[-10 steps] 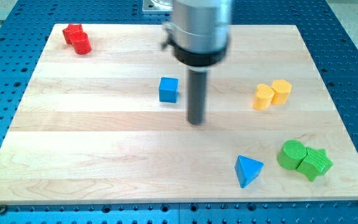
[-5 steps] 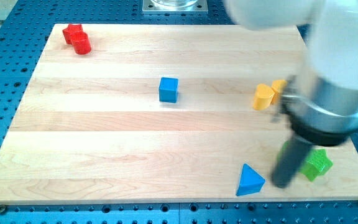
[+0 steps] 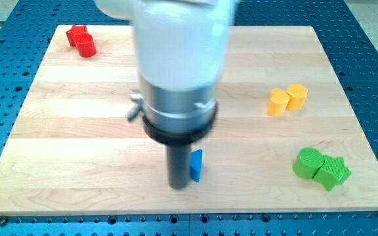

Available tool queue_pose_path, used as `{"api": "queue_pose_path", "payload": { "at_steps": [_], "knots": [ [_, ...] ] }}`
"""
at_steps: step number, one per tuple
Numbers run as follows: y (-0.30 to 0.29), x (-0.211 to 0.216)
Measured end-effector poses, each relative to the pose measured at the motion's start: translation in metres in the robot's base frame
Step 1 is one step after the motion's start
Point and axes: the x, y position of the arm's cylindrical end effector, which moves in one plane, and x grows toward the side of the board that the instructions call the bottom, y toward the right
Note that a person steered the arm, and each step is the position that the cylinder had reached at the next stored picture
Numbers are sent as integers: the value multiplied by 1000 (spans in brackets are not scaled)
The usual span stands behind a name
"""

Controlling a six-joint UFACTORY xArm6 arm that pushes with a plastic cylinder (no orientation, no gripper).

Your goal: Place the blue blocks at the center of the board

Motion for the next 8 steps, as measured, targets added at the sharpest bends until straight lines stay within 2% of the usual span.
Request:
{"api": "queue_pose_path", "payload": {
  "at_steps": [1, 2, 3, 4, 5, 6, 7, 8],
  "knots": [
    [5, -31],
    [44, 7],
    [74, 24],
    [129, 45],
    [147, 49],
    [96, 29],
    [92, 7],
    [102, 48]
  ]
}}
